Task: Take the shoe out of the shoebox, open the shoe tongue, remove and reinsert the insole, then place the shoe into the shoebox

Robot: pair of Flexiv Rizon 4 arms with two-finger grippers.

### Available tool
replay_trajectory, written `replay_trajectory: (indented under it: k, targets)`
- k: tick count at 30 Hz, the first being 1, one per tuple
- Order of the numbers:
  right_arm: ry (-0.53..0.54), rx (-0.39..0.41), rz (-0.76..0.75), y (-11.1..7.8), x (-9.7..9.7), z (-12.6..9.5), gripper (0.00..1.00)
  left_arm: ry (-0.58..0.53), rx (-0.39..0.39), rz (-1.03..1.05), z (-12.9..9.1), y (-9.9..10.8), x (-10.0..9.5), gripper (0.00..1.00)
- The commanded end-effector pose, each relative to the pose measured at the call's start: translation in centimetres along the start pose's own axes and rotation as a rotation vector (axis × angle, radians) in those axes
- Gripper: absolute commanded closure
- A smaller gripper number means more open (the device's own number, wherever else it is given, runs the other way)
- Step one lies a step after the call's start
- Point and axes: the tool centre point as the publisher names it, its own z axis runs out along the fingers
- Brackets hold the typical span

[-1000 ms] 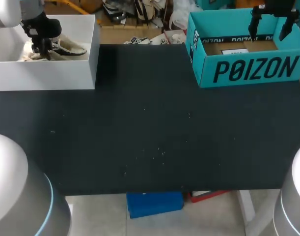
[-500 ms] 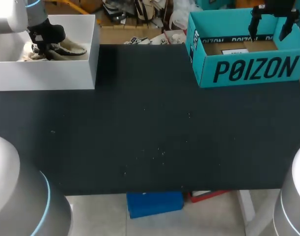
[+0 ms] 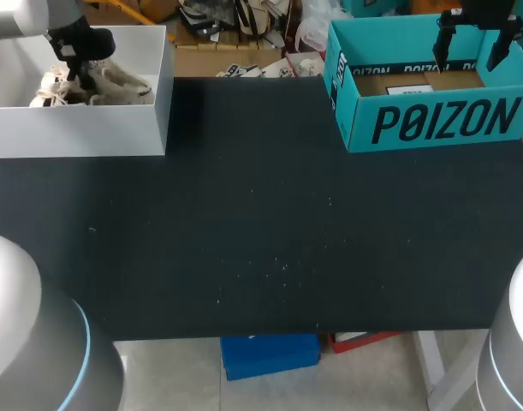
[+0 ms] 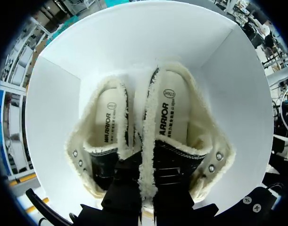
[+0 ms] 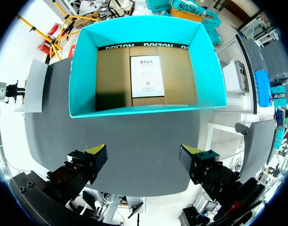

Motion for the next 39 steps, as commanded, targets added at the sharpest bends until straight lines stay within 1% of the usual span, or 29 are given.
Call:
replay_trajectory:
  k: [1, 5, 7, 9, 11, 12, 13, 14, 17, 18, 20, 24, 28, 33, 36, 39]
  targets:
    - [0.0, 0.0, 0.0, 0.0, 0.0, 0.0, 0.0, -0.04, -0.03, 0.011, -6.9, -0.4, 0.9, 1.0]
    - [0.0, 0.0, 0.0, 0.0, 0.0, 0.0, 0.0, -0.111, -0.065, 0.021, -12.2, -1.1, 0.6, 1.0]
    - [0.0, 0.0, 0.0, 0.0, 0.0, 0.0, 0.0, -0.148, -0.091, 0.027, -15.0, -1.8, 0.8, 1.0]
    - [0.0, 0.0, 0.0, 0.0, 0.0, 0.0, 0.0, -0.173, -0.09, 0.013, -17.7, -2.6, 1.3, 1.0]
    - [0.0, 0.0, 0.0, 0.0, 0.0, 0.0, 0.0, -0.198, -0.084, 0.005, -19.9, -3.7, 2.0, 1.0]
    - [0.0, 0.0, 0.0, 0.0, 0.0, 0.0, 0.0, -0.196, -0.051, 0.001, -20.9, -4.4, 2.5, 1.0]
    - [0.0, 0.0, 0.0, 0.0, 0.0, 0.0, 0.0, -0.201, -0.035, 0.0, -21.9, -5.1, 3.1, 1.0]
    - [0.0, 0.0, 0.0, 0.0, 0.0, 0.0, 0.0, -0.215, -0.036, -0.006, -22.8, -5.7, 3.7, 1.0]
    - [0.0, 0.0, 0.0, 0.0, 0.0, 0.0, 0.0, -0.226, -0.012, -0.013, -24.8, -8.0, 5.7, 1.0]
    - [0.0, 0.0, 0.0, 0.0, 0.0, 0.0, 0.0, -0.229, -0.015, -0.013, -25.2, -8.9, 6.4, 1.0]
    - [0.0, 0.0, 0.0, 0.0, 0.0, 0.0, 0.0, -0.232, -0.017, -0.013, -25.7, -10.6, 7.9, 1.0]
    - [0.0, 0.0, 0.0, 0.0, 0.0, 0.0, 0.0, -0.23, -0.012, -0.015, -26.0, -14.4, 11.0, 1.0]
    - [0.0, 0.0, 0.0, 0.0, 0.0, 0.0, 0.0, -0.203, -0.001, 0.0, -25.3, -18.5, 13.8, 1.0]
    - [0.0, 0.0, 0.0, 0.0, 0.0, 0.0, 0.0, -0.157, 0.015, 0.005, -23.2, -23.0, 16.6, 1.0]
    - [0.0, 0.0, 0.0, 0.0, 0.0, 0.0, 0.0, -0.124, 0.025, 0.007, -21.3, -25.4, 17.9, 1.0]
    - [0.0, 0.0, 0.0, 0.0, 0.0, 0.0, 0.0, -0.09, 0.038, 0.0, -19.2, -27.3, 19.1, 1.0]
